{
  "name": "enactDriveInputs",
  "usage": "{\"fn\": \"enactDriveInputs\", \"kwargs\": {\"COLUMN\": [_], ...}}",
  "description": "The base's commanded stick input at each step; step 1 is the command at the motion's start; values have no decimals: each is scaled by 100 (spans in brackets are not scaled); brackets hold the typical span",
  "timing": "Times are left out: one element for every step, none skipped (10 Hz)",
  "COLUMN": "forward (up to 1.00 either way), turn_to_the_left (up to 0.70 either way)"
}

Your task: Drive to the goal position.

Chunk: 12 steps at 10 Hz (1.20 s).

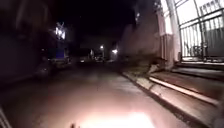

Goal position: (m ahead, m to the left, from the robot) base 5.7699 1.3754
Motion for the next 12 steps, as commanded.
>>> {"fn": "enactDriveInputs", "kwargs": {"forward": [100,100,100,100,100,100,100,100,100,100,100,100], "turn_to_the_left": [0,0,0,0,0,0,0,0,0,0,0,0]}}
